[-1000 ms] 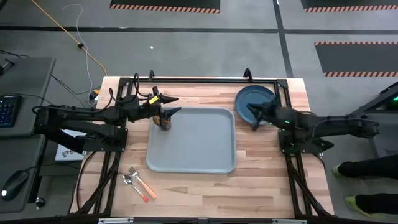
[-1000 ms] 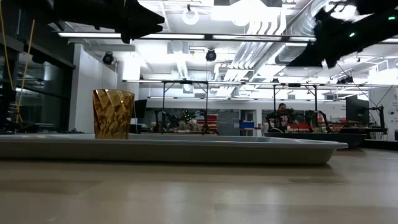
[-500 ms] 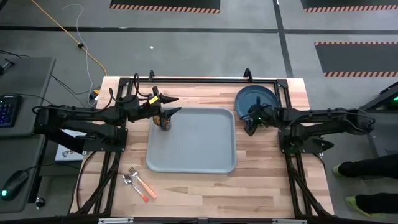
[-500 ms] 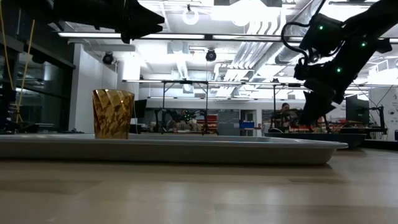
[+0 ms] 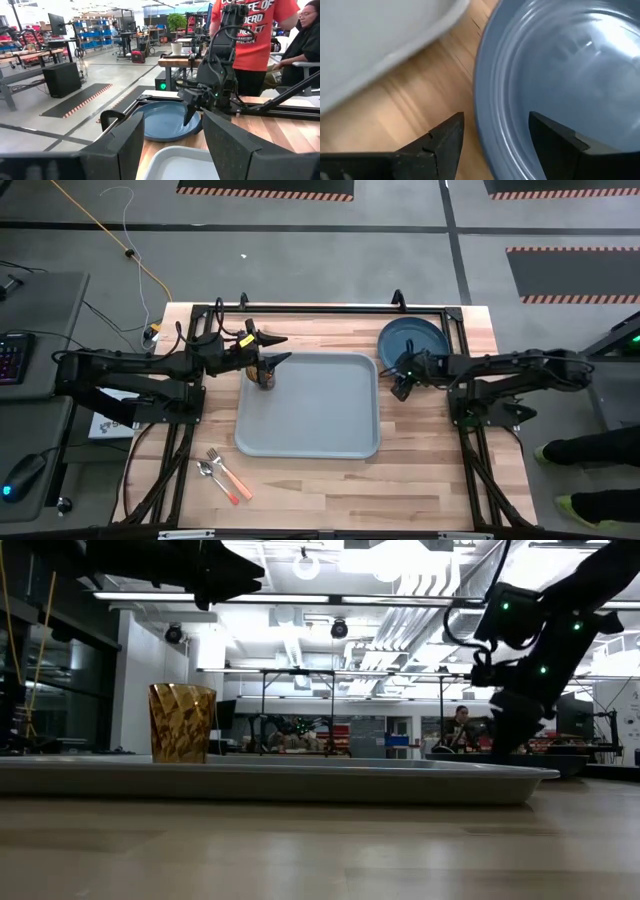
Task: Pick and place plate/cup/fork/spoon on tray
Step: Put the blue plate on the blue tray to the bottom right of the brown glass
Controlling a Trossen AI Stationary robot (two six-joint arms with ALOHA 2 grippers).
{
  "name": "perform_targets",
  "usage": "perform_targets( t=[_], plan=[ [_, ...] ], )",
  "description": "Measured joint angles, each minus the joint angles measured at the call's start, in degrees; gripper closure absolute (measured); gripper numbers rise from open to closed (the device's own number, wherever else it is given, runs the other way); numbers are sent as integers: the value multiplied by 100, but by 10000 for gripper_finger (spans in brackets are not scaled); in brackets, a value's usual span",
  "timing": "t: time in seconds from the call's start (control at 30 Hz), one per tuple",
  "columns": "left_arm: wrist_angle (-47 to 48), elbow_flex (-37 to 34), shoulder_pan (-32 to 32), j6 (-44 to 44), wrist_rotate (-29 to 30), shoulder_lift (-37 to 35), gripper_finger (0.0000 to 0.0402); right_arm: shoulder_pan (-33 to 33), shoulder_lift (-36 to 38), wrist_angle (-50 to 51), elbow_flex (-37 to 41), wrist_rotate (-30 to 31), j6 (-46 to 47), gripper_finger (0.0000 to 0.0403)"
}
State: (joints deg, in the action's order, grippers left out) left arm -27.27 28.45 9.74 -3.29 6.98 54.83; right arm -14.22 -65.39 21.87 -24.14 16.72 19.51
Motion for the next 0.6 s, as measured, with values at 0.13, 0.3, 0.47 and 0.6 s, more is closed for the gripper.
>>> perform_targets(
  t=[0.13,0.3,0.47,0.6],
  plan=[
    [0,0,0,2,0,0,209,0,-267,-13,0,82,0,192],
    [0,0,0,2,0,0,209,0,-331,-29,0,135,-11,247],
    [0,0,-2,2,0,0,209,0,-271,-52,0,246,-105,378],
    [-2,0,-1,2,1,0,209,2,-196,-115,-88,301,-234,385]
  ],
)
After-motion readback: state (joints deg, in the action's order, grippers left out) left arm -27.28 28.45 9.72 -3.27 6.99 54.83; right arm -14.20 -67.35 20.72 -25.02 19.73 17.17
